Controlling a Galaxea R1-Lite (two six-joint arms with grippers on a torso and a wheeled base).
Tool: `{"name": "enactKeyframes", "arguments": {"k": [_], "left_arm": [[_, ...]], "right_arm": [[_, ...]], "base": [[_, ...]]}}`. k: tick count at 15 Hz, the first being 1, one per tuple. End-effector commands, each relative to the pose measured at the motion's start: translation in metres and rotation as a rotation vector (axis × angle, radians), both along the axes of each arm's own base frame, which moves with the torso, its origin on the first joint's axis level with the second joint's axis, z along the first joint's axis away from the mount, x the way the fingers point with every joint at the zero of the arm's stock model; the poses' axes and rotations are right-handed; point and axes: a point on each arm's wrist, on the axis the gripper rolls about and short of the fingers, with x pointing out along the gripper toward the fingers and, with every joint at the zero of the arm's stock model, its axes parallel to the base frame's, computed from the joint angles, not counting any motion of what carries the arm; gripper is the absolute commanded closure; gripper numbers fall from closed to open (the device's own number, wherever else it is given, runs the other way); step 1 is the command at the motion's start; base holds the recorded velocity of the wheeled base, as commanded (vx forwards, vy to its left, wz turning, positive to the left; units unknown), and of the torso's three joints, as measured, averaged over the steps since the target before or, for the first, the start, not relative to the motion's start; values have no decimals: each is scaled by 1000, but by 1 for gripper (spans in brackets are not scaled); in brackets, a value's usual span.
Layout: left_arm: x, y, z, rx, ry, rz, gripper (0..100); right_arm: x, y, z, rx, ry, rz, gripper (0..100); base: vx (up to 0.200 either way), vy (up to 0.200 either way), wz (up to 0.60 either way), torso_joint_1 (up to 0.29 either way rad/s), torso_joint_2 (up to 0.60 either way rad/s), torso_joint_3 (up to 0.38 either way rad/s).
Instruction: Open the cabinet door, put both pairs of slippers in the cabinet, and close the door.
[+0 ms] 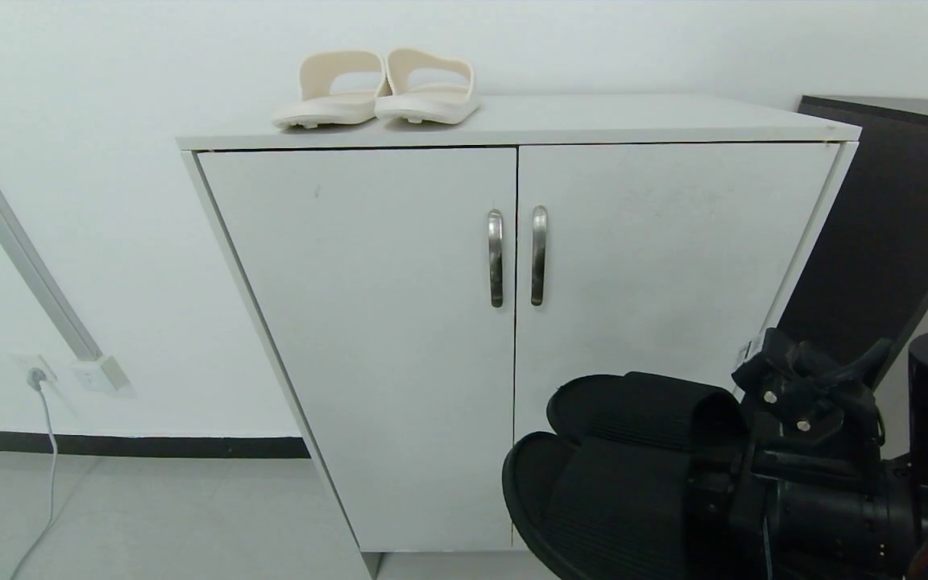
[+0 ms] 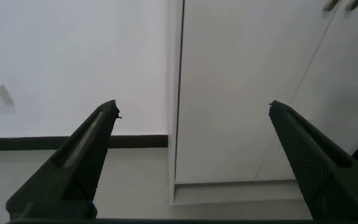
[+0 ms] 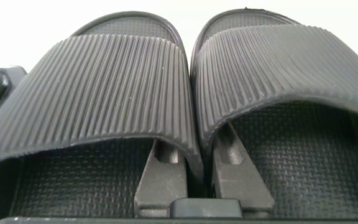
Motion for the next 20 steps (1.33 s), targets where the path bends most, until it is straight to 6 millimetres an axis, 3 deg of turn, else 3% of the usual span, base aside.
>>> {"name": "enactKeyframes", "arguments": {"k": [1,3,5,8,9,11,15,20], "left_arm": [[61,-6,40,-42,169,-244,0],[91,-14,52,-47,169,-394,0],[124,-38,69,-37,153,-564,0],[154,-76,86,-42,171,-737,0],[159,-82,88,-46,178,-759,0],[178,-113,100,-72,198,-851,0],[198,-167,120,-141,172,-996,0],[232,-207,122,-185,186,-1105,0]], "right_arm": [[0,0,0,-1,1,2,100],[0,0,-3,-8,8,4,100],[0,0,-5,-12,13,5,100],[0,2,-5,-13,18,14,100],[-1,3,-5,-13,18,18,100],[-2,4,-7,-17,22,26,100],[-7,4,-14,-26,47,74,100],[-6,6,-21,-43,73,87,100]], "base": [[0,0,0,0,0,0],[0,0,0,0,0,0],[0,0,0,0,0,0],[0,0,0,0,0,0],[0,0,0,0,0,0],[0,0,0,0,0,0],[0,0,0,0,0,0],[0,0,0,0,0,0]]}}
